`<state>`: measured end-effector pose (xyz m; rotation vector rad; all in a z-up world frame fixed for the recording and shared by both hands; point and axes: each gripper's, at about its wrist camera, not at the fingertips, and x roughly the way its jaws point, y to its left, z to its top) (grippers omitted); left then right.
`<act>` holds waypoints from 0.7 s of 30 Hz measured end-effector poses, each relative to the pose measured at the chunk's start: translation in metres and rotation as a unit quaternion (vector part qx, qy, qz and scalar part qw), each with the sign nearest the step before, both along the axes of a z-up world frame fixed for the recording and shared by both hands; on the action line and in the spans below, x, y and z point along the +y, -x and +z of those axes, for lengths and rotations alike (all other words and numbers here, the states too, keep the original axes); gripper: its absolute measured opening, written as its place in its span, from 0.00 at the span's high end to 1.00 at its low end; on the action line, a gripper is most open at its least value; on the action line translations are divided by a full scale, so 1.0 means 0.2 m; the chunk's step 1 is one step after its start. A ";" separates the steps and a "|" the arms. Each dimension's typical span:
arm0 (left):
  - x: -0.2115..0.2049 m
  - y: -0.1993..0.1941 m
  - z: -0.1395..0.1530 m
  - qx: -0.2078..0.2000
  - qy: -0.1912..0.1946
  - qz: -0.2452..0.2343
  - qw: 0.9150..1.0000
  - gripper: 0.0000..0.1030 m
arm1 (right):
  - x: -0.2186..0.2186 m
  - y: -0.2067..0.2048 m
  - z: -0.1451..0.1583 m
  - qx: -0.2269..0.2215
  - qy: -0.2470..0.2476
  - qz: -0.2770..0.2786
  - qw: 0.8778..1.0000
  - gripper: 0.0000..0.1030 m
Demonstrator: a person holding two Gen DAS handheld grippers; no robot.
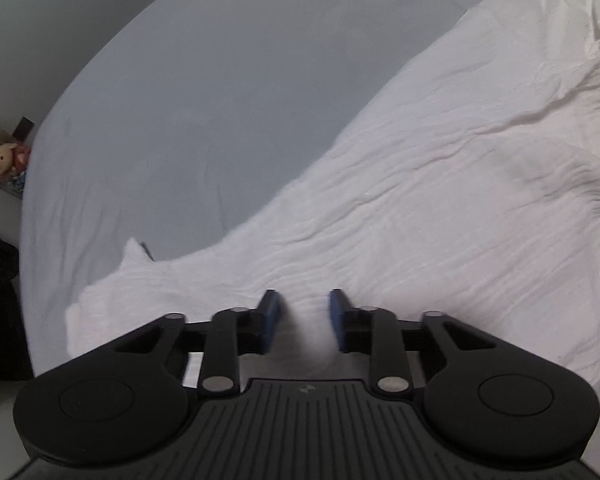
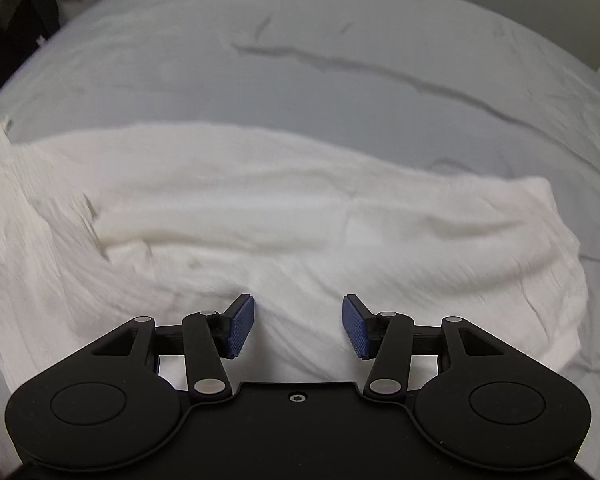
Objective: Fold clothes
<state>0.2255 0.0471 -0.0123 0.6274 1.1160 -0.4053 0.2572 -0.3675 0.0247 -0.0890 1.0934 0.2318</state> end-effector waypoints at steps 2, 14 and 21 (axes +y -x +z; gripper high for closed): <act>0.01 0.03 0.01 0.005 -0.002 -0.004 1.000 0.91 | 0.01 -0.03 -0.01 -0.006 -0.002 -0.001 1.000 0.53; 0.14 0.10 0.11 0.083 0.054 -0.030 0.995 0.97 | -0.01 -0.08 -0.17 0.028 0.002 -0.011 1.000 0.53; 0.05 -0.18 0.29 0.008 0.141 0.004 0.990 0.87 | -0.03 -0.07 -0.18 0.031 -0.003 -0.012 0.999 0.52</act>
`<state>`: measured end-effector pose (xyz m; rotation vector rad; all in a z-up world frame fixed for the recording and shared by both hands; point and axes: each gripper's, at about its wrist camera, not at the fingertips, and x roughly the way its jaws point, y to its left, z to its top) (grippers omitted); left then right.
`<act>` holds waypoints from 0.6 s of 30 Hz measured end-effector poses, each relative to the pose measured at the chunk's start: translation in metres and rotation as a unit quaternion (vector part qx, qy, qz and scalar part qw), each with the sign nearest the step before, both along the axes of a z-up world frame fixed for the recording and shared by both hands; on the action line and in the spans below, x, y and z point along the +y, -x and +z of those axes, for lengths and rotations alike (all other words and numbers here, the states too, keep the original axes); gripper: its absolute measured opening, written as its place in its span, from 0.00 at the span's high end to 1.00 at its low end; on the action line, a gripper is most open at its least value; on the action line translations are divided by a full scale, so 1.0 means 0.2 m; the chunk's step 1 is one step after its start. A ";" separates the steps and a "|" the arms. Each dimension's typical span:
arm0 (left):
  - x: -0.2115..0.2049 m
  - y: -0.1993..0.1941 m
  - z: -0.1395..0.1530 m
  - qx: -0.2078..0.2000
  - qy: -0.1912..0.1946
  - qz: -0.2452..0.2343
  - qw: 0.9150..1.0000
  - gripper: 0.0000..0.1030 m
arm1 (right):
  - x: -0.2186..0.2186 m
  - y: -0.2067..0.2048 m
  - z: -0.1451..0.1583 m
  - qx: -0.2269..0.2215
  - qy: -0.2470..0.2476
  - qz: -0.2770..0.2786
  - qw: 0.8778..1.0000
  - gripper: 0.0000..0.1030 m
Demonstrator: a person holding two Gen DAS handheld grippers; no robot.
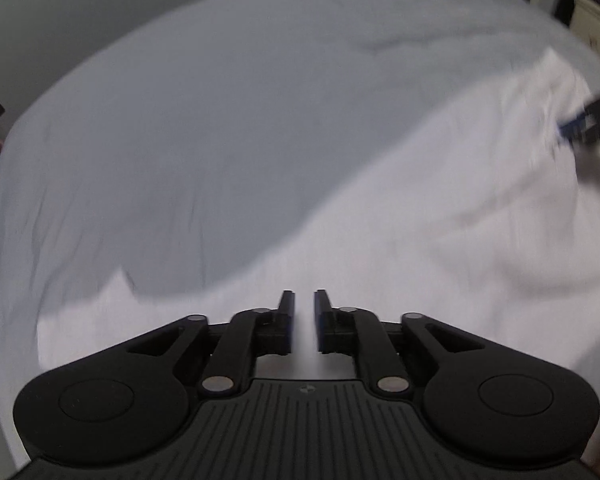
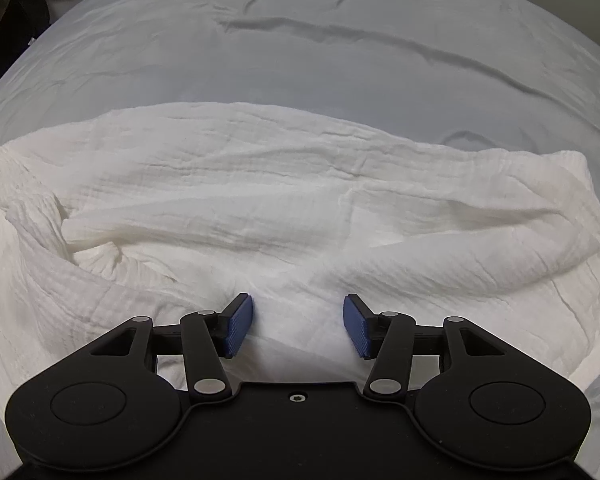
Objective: Fold clothes
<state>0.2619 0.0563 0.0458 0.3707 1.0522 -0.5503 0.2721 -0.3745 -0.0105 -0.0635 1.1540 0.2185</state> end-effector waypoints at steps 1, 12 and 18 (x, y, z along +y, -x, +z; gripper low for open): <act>-0.03 -0.03 -0.01 -0.002 0.004 -0.001 1.000 0.87 | 0.00 0.00 0.00 -0.001 -0.001 0.000 1.000 0.52; -0.29 -0.19 -0.30 0.036 0.002 -0.048 0.998 0.70 | -0.03 0.02 -0.03 -0.006 -0.025 0.002 1.000 0.51; -0.24 -0.13 -0.28 0.030 0.014 -0.020 0.999 0.99 | -0.02 0.01 -0.04 -0.006 -0.027 0.003 1.000 0.51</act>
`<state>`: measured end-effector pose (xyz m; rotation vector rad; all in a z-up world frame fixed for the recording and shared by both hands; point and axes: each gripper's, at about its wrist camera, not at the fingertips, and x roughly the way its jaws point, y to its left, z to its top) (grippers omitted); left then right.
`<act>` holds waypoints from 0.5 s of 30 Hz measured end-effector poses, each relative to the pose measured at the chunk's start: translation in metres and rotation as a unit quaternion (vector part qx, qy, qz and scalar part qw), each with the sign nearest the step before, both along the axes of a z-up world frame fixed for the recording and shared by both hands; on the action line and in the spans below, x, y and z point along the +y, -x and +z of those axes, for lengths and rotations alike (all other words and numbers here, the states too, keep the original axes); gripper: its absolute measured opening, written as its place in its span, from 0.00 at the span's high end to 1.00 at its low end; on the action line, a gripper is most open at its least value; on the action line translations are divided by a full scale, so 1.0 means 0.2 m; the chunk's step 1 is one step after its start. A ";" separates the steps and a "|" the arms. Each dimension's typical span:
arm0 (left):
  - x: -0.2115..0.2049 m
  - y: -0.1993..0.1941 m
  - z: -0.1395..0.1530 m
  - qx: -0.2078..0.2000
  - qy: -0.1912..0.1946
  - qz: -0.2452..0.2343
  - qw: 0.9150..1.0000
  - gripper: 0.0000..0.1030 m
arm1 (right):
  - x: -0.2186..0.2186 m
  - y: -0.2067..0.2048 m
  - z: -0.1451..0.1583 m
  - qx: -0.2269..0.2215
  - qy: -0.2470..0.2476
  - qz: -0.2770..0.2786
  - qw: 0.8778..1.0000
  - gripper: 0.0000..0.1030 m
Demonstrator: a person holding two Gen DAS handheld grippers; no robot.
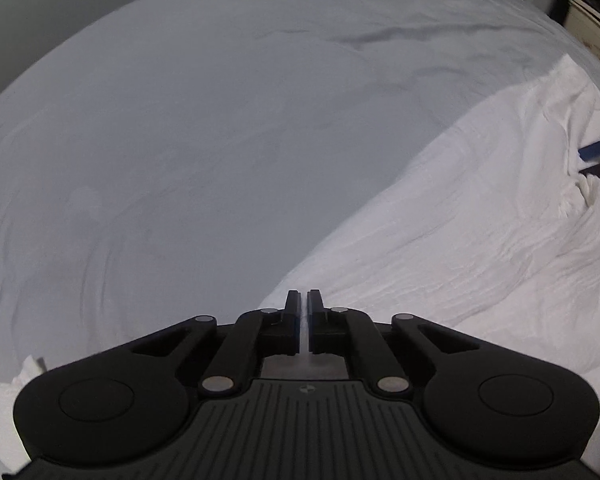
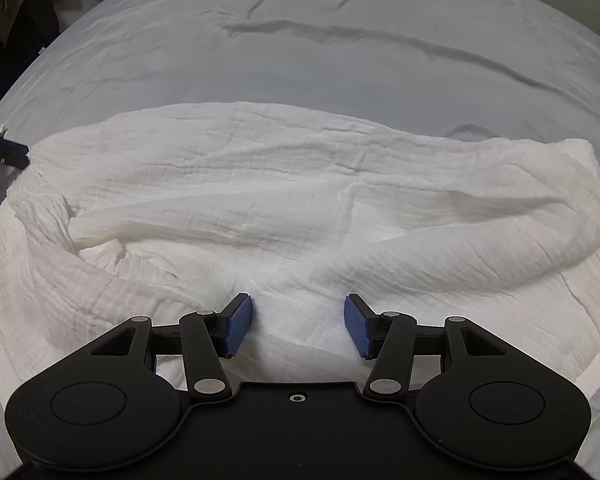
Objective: Fold clothes
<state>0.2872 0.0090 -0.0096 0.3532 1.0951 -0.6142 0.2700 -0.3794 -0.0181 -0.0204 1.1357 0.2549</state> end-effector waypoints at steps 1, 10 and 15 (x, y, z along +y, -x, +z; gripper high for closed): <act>0.00 0.02 0.01 0.001 -0.001 -0.005 1.000 0.99 | 0.00 0.01 0.00 -0.001 0.000 0.000 1.000 0.51; 0.03 0.47 0.04 0.035 -0.031 -0.072 0.996 1.00 | 0.03 0.08 0.09 -0.024 -0.009 0.002 1.000 0.51; 0.21 0.63 0.07 0.002 0.002 -0.050 0.999 0.99 | 0.18 0.14 0.21 -0.049 -0.023 0.045 0.998 0.51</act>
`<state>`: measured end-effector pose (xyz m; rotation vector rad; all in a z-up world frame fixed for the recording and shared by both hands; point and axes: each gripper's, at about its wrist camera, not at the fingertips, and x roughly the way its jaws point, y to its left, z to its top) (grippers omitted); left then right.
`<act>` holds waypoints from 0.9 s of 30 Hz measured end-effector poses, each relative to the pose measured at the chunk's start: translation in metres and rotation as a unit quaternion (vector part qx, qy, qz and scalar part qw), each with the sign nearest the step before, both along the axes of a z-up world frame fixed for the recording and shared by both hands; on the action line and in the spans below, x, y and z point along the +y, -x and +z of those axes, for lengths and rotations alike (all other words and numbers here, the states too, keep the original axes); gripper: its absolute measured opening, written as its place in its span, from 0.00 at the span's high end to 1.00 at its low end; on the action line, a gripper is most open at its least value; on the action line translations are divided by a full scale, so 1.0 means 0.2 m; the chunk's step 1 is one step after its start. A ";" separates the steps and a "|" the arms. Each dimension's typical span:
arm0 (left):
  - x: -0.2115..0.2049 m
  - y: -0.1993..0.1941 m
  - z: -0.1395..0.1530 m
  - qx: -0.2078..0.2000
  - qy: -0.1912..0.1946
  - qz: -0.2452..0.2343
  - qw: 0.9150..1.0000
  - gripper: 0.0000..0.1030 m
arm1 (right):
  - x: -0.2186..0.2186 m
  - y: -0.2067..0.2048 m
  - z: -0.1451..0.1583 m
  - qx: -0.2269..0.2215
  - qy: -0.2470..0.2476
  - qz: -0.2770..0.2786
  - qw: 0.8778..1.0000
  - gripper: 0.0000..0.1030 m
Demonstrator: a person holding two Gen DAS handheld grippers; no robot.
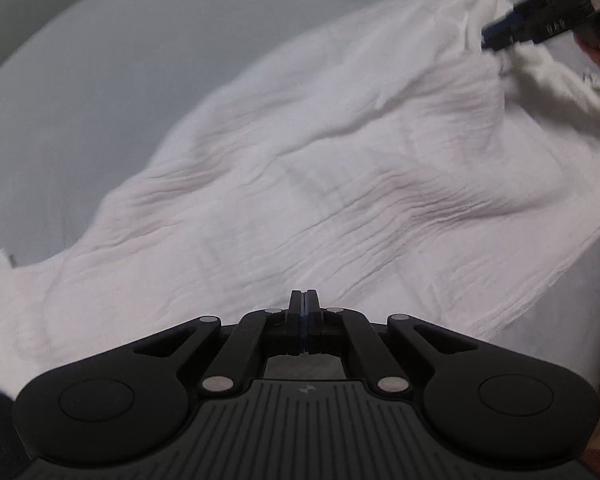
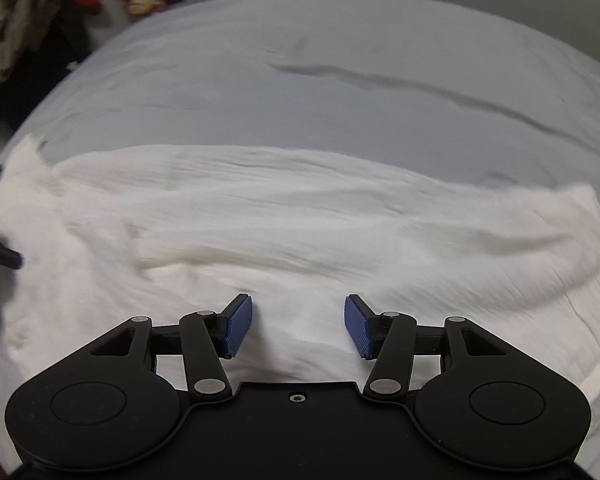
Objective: Fold clothes
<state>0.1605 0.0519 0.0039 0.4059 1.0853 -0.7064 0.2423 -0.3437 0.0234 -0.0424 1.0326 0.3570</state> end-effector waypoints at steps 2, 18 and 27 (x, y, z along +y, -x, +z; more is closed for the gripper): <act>0.09 0.00 0.05 -0.016 0.014 0.032 0.999 0.97 | 0.08 0.03 0.04 -0.002 0.001 0.026 1.000 0.51; 0.75 0.02 0.19 -0.047 -0.046 0.186 0.980 0.73 | 0.65 0.56 0.02 0.031 0.049 0.271 0.961 0.51; 0.51 0.22 0.21 -0.062 -0.051 0.103 0.991 0.71 | 1.07 0.96 -0.10 -0.026 0.170 0.445 0.879 0.64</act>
